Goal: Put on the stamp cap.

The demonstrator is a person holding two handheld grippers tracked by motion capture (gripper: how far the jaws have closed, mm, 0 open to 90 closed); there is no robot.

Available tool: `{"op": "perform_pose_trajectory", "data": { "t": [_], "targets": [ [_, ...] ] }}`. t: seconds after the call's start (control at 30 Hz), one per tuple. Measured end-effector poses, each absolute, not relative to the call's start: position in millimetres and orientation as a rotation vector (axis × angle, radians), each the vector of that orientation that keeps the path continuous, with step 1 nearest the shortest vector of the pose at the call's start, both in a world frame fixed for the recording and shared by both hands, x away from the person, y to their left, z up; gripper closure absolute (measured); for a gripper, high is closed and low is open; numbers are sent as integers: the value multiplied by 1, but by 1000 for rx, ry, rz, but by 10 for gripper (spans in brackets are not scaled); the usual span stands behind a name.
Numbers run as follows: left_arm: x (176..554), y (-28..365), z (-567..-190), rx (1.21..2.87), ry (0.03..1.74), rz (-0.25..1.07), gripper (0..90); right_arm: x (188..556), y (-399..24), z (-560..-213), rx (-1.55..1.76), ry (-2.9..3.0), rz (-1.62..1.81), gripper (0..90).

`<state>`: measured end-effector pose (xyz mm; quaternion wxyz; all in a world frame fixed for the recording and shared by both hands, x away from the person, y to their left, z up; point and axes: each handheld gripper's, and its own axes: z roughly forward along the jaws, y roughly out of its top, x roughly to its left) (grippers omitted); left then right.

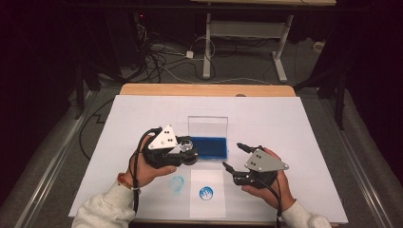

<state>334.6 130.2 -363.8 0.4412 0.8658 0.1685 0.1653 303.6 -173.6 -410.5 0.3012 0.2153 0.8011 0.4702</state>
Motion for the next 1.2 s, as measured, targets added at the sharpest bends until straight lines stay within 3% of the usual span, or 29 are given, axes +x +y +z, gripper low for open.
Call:
{"op": "perform_pose_trajectory", "data": {
  "t": [1.2],
  "targets": [
    [347, 149, -363, 2161, 477, 472, 546, 284, -253, -431, 767, 2012, 1168, 261]
  ]
}}
